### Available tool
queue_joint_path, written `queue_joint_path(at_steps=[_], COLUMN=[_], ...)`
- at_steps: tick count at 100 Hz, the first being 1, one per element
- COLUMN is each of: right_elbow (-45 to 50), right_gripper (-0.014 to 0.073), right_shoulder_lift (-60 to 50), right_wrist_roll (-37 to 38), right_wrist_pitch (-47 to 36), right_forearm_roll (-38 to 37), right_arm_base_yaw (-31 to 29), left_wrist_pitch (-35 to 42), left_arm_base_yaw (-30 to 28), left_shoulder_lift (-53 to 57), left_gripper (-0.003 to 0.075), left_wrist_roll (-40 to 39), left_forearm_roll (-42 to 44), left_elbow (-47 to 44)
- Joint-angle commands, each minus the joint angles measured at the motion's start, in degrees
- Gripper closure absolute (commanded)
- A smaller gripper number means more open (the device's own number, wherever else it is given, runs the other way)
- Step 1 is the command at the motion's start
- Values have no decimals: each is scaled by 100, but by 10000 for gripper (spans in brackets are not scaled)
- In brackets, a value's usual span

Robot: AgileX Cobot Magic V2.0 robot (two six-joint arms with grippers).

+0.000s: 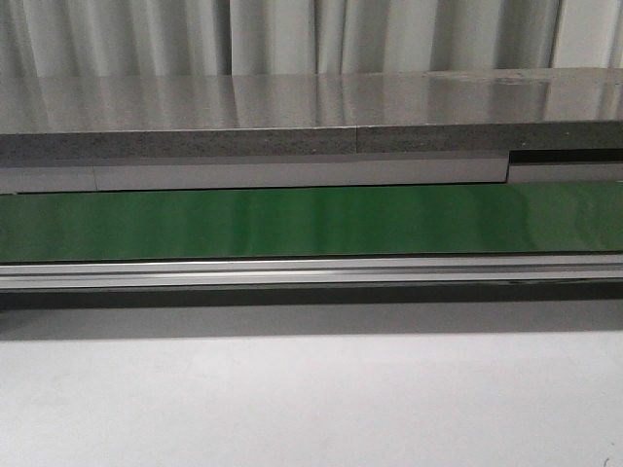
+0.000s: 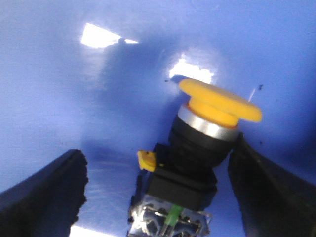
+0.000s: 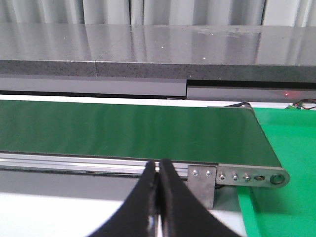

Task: Move button from left to right
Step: 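Close the left gripper on the button body and lift it, then carry the button over the belt and release it onto the belt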

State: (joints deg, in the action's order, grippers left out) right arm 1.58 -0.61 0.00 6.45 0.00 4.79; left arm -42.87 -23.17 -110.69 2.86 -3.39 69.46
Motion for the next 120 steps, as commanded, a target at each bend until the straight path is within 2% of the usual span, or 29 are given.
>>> queue_joint_path(at_steps=[1,13,21,37,51,71,84,120], right_elbow=[-85,-85,-85,-85,-85,-85,-85,-85], right_gripper=[662,662,662,662,662,662,662,662], right_shoulder_lift=[-106,-106,-106,-106,-106,-106,-106,-106], right_wrist_roll=[0,0,0,0,0,0,0,0], right_wrist_pitch=[-449,-449,-449,-449,-449,-449,-449,-449], right_forearm_roll=[-35,-35,-35,-35,-35,-35,-35,-35], right_arm_base_yaw=[-16,-16,-16,-16,-16,-16,-16,-16], left_wrist_pitch=[31,31,7,-129,-426,-628,-796,-913], left_arm_base_yaw=[22,22,22,22,22,22,107,990], left_shoulder_lift=[210,210,210,233,373,945,1263,1254], left_gripper=[279,454,545,666,696,699,699,698], left_wrist_roll=[16,16,16,16,16,16,526,736], left_forearm_roll=[-66,-66,-66,-66,-74,-315,-800,-888], left_elbow=[97,97,97,149,423,813,917,917])
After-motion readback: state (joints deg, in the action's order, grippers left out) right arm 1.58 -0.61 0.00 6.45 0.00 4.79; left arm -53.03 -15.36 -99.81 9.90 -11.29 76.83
